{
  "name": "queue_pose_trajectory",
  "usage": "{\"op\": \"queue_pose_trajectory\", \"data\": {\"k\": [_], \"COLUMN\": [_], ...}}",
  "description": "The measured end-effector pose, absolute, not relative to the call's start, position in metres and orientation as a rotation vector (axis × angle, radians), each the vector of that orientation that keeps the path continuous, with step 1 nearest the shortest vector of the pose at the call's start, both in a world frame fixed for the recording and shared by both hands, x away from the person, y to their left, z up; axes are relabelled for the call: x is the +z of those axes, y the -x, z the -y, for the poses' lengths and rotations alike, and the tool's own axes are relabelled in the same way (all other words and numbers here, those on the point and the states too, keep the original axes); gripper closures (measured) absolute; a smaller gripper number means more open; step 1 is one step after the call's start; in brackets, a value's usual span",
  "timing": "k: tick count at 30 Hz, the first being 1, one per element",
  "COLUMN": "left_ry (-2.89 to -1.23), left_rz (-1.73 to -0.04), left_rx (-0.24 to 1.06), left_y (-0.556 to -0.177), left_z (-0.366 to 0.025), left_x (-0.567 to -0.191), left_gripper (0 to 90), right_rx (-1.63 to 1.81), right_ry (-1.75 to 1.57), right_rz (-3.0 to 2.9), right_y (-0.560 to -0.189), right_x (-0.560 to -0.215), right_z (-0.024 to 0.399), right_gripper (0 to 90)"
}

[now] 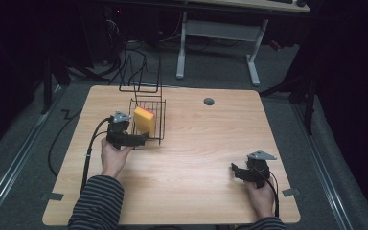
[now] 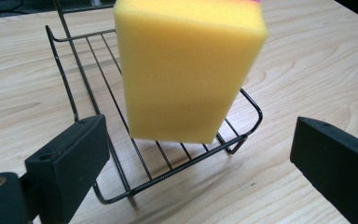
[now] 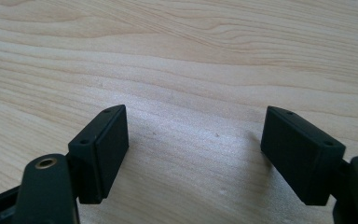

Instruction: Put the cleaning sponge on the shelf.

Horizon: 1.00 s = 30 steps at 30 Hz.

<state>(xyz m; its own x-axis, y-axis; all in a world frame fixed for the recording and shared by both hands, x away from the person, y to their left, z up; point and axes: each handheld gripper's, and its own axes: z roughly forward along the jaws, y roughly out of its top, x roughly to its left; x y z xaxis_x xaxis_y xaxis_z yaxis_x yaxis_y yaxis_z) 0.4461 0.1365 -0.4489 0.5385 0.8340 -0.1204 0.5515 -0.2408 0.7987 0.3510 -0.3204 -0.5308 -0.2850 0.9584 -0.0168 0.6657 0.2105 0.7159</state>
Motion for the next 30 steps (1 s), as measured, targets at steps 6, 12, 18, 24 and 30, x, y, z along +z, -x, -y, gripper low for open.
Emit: {"op": "queue_pose_trajectory", "data": {"k": [6, 12, 18, 24, 30], "left_ry": [-1.929, -1.908, -1.881, -1.88, -1.87], "left_rz": [-1.112, -1.116, -1.116, -1.106, -1.103], "left_rx": [0.416, 0.422, 0.432, 0.448, 0.452], "left_y": [-0.439, -0.432, -0.425, -0.418, -0.412], "left_z": [-0.141, -0.149, -0.157, -0.161, -0.163], "left_x": [-0.445, -0.442, -0.438, -0.433, -0.43], "left_gripper": [6.2, 6.7, 7.1, 7.5, 7.8], "right_rx": [0.84, 0.84, 0.84, 0.84, 0.84], "right_ry": [-1.502, -1.502, -1.502, -1.502, -1.502], "right_rz": [-2.028, -2.028, -2.028, -2.028, -2.028], "right_y": [-0.351, -0.351, -0.351, -0.351, -0.351], "right_x": [-0.531, -0.531, -0.531, -0.531, -0.531], "right_z": [0.32, 0.32, 0.32, 0.32, 0.32], "right_gripper": [23.5, 23.5, 23.5, 23.5, 23.5]}}
